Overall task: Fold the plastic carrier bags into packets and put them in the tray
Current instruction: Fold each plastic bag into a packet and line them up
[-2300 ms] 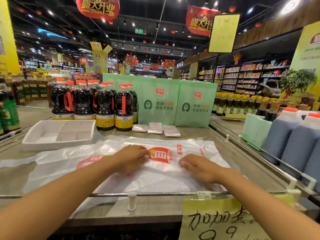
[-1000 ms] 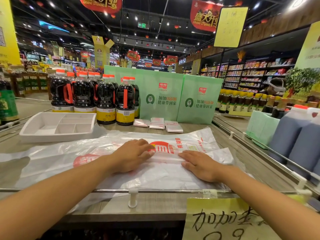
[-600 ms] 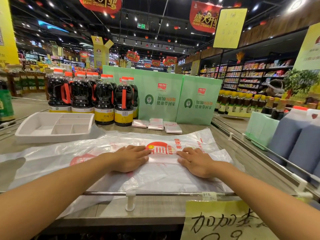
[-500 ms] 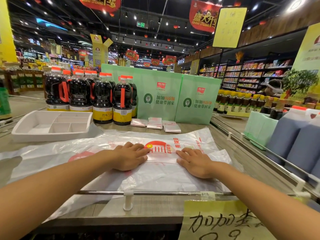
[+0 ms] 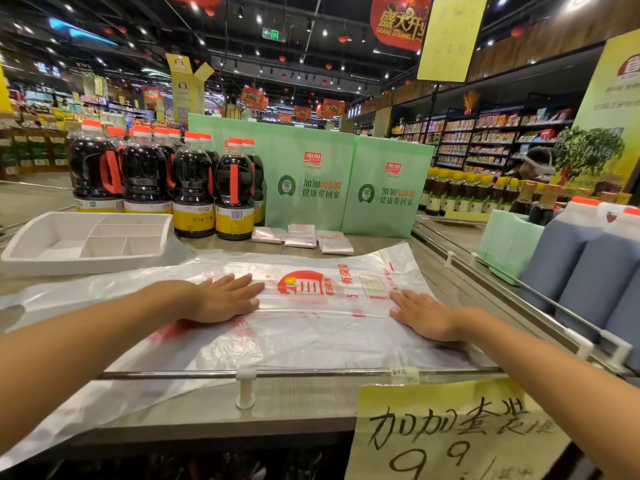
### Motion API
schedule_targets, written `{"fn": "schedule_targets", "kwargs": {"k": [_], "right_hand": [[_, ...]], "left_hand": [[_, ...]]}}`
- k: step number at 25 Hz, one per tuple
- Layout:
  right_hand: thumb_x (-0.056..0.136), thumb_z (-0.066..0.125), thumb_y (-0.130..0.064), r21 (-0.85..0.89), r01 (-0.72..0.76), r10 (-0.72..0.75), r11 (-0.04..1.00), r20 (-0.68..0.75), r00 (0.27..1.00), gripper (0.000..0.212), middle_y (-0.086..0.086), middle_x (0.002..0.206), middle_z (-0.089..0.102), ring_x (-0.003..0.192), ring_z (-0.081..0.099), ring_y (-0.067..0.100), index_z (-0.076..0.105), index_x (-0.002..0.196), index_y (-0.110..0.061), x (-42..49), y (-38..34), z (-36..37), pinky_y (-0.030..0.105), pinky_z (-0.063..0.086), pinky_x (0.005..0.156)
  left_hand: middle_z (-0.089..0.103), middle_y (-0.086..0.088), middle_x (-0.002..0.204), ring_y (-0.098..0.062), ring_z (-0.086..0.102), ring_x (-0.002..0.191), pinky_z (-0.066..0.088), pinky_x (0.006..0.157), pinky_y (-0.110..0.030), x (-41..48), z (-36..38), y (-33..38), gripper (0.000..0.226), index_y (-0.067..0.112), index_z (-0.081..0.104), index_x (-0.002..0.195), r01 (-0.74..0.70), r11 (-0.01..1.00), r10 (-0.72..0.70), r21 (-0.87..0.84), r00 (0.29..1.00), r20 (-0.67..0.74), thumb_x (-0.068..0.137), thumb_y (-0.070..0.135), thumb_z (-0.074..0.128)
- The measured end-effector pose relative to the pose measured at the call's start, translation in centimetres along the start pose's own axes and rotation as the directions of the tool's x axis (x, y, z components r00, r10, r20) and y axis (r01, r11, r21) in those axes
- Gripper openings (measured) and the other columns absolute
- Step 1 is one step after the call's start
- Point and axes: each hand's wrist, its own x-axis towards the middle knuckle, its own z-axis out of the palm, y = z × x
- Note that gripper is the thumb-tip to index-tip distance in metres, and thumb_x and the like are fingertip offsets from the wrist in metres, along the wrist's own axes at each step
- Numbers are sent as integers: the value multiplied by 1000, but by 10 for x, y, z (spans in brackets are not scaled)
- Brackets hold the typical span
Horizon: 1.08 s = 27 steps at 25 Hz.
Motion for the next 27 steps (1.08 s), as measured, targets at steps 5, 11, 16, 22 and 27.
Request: {"fn": "schedule_targets", "kwargs": {"k": [5, 11, 16, 22, 27], "right_hand": [[107, 15, -57, -13, 5, -6, 1000, -57, 998, 63, -1, 171, -4, 158, -3, 23, -1, 163, -31, -12, 13, 3, 48, 0, 126], [107, 24, -55, -135, 75, -105, 988, -227, 968, 61, -1, 169, 17, 155, 12, 20, 26, 161, -26, -12, 15, 5, 39, 6, 125], [106, 35, -50, -109, 165, -190, 980, -282, 941, 54, -5, 155, 34, 139, 36, 18, 44, 151, -22, -17, 9, 1, 37, 33, 115], [97, 54, -60, -1, 218, -206, 976, -334, 920, 63, -11, 148, 50, 130, 50, 14, 41, 151, -31, -30, -1, -3, 35, 43, 109], [107, 42, -44, -70, 152, -168, 986, -441, 882, 40, -2, 133, 66, 114, 63, 21, 49, 144, -31, -27, -1, -7, 36, 50, 91]], "left_hand": [[-11, 5, 170, -21, -8, 157, -4, 125, -50, -7, 10, -2, 78, 38, -7, 160, -29, 998, 34, 50, 994, -107, 93, 77, -2], [17, 10, 167, -14, 21, 151, 19, 123, -35, -16, 6, 2, 91, 36, 33, 157, -218, 974, 181, -61, 911, -370, 83, 88, 36], [49, 12, 143, -11, 50, 128, 42, 108, -32, -9, 11, 14, 49, 37, 54, 144, -341, 939, 278, -50, 837, -471, 98, 54, 56], [63, 14, 133, -12, 59, 118, 48, 98, -32, -11, 7, 9, 34, 35, 61, 135, -292, 956, 250, 9, 802, -542, 102, 41, 57], [68, 11, 127, -17, 64, 111, 53, 91, -38, -15, 6, 9, 38, 35, 59, 134, -280, 959, 250, 40, 774, -582, 98, 46, 59]]}}
